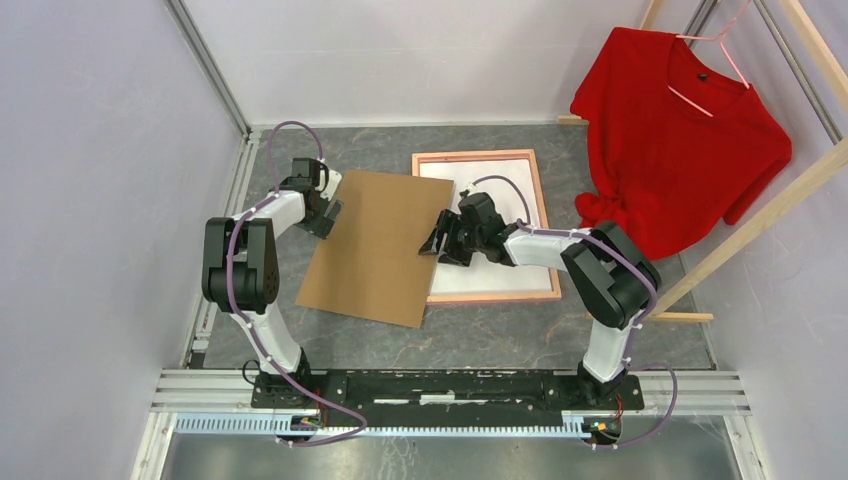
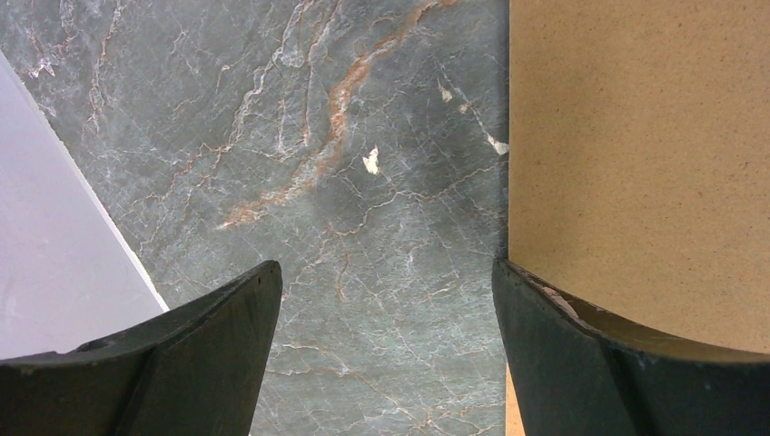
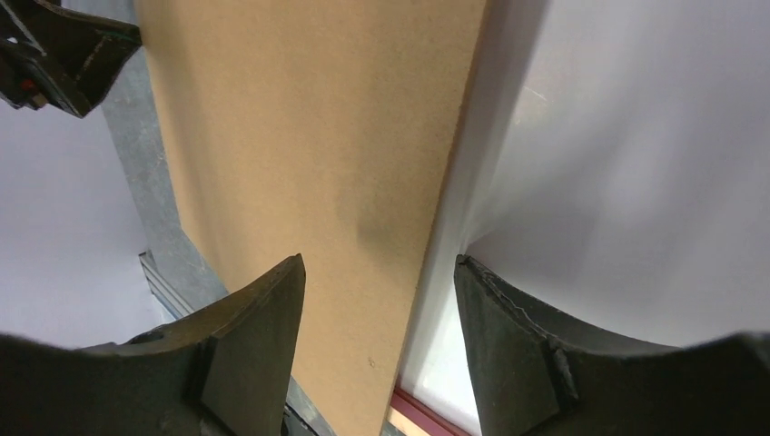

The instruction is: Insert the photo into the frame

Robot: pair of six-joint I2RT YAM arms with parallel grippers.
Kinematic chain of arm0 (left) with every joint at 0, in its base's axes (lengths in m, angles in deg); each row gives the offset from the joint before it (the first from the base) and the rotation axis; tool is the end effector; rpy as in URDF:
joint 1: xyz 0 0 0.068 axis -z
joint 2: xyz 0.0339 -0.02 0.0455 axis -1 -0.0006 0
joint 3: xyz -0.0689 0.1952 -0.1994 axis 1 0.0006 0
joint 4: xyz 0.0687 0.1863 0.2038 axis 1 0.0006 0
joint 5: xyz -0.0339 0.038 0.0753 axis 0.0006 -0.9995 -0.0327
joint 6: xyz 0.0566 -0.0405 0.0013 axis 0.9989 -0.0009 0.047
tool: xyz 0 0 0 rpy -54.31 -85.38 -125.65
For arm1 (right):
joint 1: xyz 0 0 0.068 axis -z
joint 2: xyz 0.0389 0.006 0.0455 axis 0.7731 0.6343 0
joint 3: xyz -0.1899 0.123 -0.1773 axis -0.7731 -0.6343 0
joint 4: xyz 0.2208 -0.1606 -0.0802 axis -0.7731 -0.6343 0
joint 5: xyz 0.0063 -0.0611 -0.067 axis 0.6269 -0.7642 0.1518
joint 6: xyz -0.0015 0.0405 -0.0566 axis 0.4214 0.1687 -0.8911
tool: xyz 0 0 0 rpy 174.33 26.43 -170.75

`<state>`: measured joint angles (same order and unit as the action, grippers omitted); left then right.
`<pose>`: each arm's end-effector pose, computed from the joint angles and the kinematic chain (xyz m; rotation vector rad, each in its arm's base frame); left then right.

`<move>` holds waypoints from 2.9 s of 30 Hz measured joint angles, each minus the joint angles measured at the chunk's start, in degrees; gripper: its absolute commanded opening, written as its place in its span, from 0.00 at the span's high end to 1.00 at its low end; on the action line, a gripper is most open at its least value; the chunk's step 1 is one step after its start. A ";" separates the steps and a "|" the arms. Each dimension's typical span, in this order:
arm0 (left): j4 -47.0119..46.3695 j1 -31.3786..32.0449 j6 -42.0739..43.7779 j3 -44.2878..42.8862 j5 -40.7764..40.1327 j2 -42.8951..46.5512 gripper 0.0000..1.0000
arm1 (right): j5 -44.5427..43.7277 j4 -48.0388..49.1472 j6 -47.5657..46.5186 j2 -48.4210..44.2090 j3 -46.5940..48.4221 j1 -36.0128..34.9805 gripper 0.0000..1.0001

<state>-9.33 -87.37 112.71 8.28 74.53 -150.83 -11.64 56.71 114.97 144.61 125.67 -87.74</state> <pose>0.4015 -0.0056 0.1450 0.5536 2.6103 0.4215 0.3191 0.2586 0.1325 0.2817 2.5526 1.0154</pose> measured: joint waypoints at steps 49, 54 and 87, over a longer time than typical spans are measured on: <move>18.08 -0.50 10.84 -7.08 31.54 29.29 0.00 | 5.25 16.85 22.16 -1.42 9.44 3.17 1.00; 18.82 0.09 24.52 -1.79 42.01 53.53 0.00 | 5.27 17.40 28.02 0.28 16.76 5.92 1.00; -0.31 0.66 61.51 24.98 47.15 64.85 0.93 | 11.78 18.23 32.79 -0.15 15.89 2.12 0.28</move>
<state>-9.64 -86.72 174.22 33.26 121.67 -85.98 0.14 74.94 147.76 144.46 141.56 -85.62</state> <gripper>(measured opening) 0.181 0.568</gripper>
